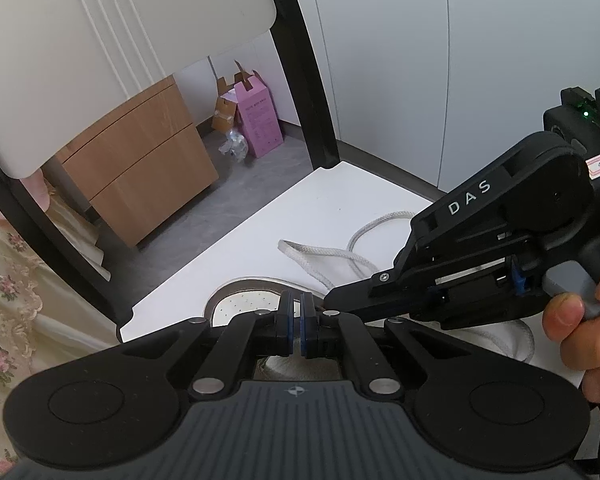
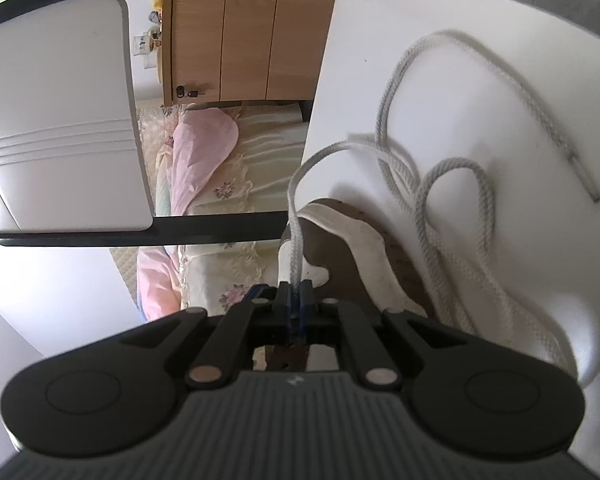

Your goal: Lace up shoes with both hands

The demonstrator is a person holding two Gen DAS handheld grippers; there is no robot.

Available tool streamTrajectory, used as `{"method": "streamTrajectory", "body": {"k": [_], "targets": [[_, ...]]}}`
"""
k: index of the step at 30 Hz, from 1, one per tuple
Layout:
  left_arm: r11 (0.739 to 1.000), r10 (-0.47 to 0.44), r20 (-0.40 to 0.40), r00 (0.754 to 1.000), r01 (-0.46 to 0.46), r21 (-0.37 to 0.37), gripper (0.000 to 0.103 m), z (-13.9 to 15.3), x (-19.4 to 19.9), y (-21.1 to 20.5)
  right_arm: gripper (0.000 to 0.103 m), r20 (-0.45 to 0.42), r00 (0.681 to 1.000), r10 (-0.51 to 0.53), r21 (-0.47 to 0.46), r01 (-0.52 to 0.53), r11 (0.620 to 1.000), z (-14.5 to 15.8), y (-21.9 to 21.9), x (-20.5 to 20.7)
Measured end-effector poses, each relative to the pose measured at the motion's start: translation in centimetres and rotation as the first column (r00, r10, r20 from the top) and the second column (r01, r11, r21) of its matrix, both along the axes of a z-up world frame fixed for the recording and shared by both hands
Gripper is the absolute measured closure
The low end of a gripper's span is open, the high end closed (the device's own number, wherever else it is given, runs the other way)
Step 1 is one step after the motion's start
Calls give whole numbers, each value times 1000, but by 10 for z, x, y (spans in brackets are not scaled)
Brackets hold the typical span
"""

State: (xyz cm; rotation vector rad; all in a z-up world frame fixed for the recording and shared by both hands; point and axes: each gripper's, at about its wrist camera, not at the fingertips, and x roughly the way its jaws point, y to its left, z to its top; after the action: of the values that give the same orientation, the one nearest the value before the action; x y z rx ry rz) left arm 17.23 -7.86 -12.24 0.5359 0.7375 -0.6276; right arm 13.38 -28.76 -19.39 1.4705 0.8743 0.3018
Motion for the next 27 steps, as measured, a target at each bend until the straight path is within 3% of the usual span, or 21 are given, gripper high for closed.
{"method": "streamTrajectory", "body": {"k": [2,5,6,7,9,11,13,15,22,25,27], "targets": [[1000,-1,-5,1000,1,-5,99,-1,1,1,94,-6,1000,-7,0,7,1000,-1,-2,-2],[1000,-3,-9,1000,3,-1,99,-2,2,1,80,-31,999,-41,19,42,999,-6,-9,-8],[1000,-4,-10,1000,4,-1,99,-2,2,1,72,-38,998,-52,21,52,998,-6,-11,-9],[1000,-4,-12,1000,4,-3,99,-2,3,2,71,-44,997,-61,23,62,998,-7,-12,-10],[1000,-7,-14,1000,7,-6,99,-2,3,3,71,-48,997,-63,39,65,997,-8,-12,-10],[1000,-9,-15,1000,9,-8,99,-2,3,3,78,-50,996,-69,60,72,996,-10,-11,-10],[1000,-12,-16,1000,12,-10,99,-1,4,3,94,-57,996,-65,75,69,995,-11,-9,-10],[1000,-18,-16,1000,17,-14,99,-1,4,2,99,-63,996,-58,92,63,994,-13,-7,-9],[999,-4,6,1000,5,-33,99,-3,2,4,99,-95,993,-77,187,93,978,-19,-5,-14],[998,25,3,1000,-25,-59,99,-4,1,8,95,-96,993,-73,192,91,977,-19,-9,-14],[996,49,5,999,-49,-79,99,-3,-3,13,95,-86,993,-75,148,87,985,-14,-13,-15]]}}
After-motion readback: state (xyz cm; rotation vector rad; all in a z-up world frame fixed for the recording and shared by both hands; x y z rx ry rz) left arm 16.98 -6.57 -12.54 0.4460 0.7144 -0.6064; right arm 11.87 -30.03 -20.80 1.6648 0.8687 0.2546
